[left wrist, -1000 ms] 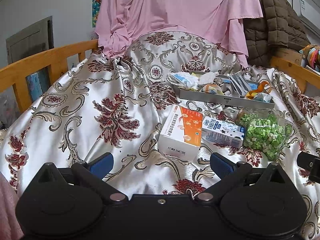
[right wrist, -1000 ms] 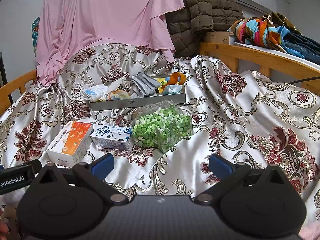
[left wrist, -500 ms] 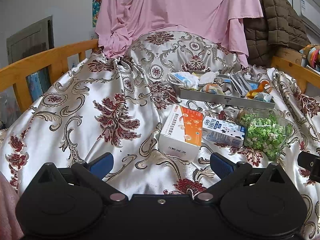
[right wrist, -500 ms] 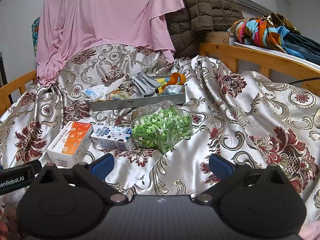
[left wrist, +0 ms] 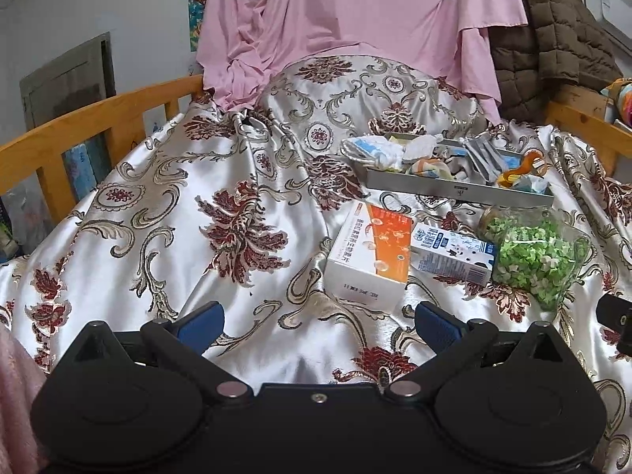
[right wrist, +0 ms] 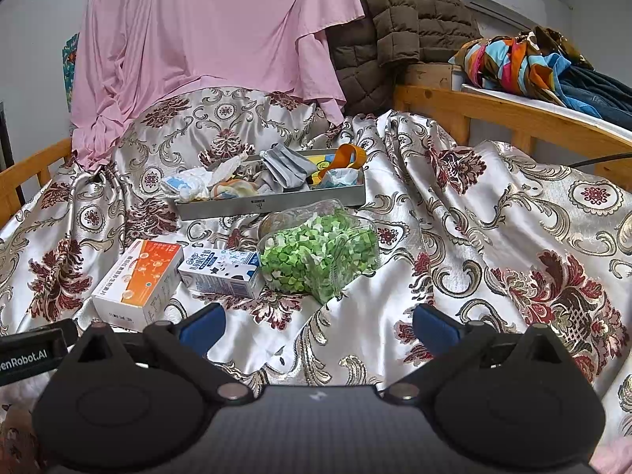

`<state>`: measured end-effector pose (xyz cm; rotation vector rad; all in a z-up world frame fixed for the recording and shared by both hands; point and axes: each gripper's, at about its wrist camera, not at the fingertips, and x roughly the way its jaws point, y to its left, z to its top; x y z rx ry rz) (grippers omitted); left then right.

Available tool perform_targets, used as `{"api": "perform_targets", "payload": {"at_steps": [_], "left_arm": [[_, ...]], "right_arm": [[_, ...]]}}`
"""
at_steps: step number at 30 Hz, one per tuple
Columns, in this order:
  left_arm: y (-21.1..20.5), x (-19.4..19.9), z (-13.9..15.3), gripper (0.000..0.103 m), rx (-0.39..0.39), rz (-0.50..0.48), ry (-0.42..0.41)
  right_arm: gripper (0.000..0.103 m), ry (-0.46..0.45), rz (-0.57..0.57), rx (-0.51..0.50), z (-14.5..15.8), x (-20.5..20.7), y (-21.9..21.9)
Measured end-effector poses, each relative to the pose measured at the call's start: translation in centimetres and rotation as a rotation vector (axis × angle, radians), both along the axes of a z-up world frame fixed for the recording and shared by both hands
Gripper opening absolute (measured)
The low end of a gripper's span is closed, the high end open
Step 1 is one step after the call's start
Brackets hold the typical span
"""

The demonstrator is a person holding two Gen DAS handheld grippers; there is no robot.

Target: Organize soft objects

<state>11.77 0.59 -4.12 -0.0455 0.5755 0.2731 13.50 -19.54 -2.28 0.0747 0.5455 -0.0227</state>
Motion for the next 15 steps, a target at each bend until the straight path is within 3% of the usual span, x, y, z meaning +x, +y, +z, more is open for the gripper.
{"api": "perform_targets", "payload": {"at_steps": [15], "left_arm": [[-0.09, 0.06, -0.01, 0.102, 0.008, 0.002, 0.001]], "right_arm": [[0.103, -0.001, -0.001, -0.001, 0.07, -0.04, -0.07]]}}
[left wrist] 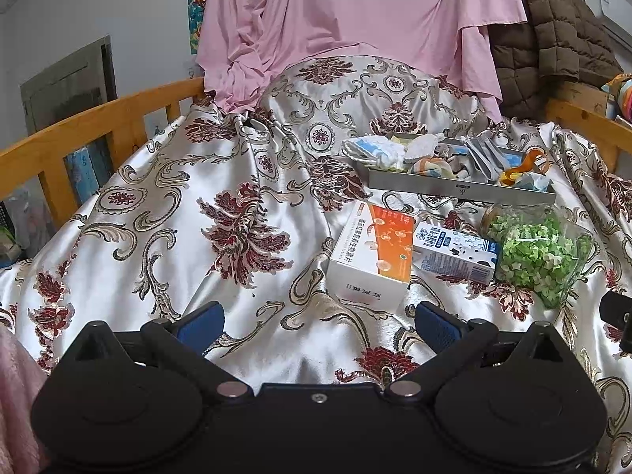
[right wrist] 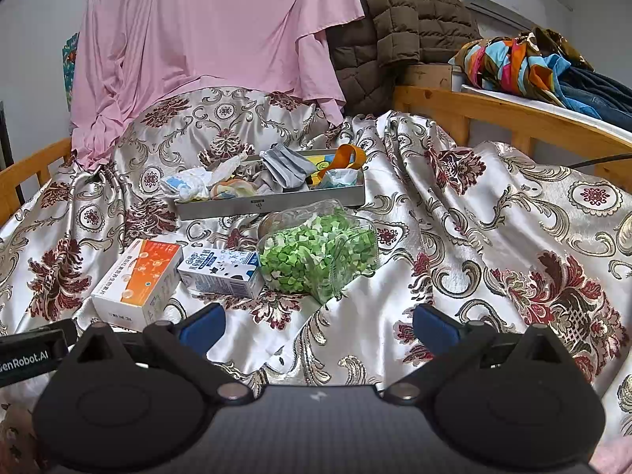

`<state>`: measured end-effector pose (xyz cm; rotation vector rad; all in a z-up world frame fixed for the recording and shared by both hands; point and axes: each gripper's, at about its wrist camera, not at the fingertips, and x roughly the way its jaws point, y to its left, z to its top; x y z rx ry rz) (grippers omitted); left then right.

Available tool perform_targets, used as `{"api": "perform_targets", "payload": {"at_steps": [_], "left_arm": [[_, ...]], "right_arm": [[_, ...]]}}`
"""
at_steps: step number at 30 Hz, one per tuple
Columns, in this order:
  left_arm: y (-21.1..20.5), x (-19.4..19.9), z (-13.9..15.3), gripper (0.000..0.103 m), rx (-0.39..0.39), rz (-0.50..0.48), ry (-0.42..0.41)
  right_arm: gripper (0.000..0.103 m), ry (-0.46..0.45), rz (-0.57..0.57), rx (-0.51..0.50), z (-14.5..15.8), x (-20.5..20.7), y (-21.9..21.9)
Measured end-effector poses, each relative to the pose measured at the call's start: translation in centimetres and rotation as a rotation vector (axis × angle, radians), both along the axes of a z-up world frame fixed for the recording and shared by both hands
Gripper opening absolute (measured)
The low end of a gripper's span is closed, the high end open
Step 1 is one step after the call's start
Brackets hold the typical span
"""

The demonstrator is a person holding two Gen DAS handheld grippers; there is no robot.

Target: Organize soft objects

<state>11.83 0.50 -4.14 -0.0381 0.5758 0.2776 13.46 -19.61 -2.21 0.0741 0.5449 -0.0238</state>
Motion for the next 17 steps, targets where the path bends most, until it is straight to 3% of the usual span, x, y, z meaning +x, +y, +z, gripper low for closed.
{"api": "perform_targets", "payload": {"at_steps": [17], "left_arm": [[0.29, -0.10, 0.07, 0.102, 0.009, -0.012, -0.007]], "right_arm": [[0.103, 0.000, 0.000, -0.001, -0.03, -0.03, 0.07]]}}
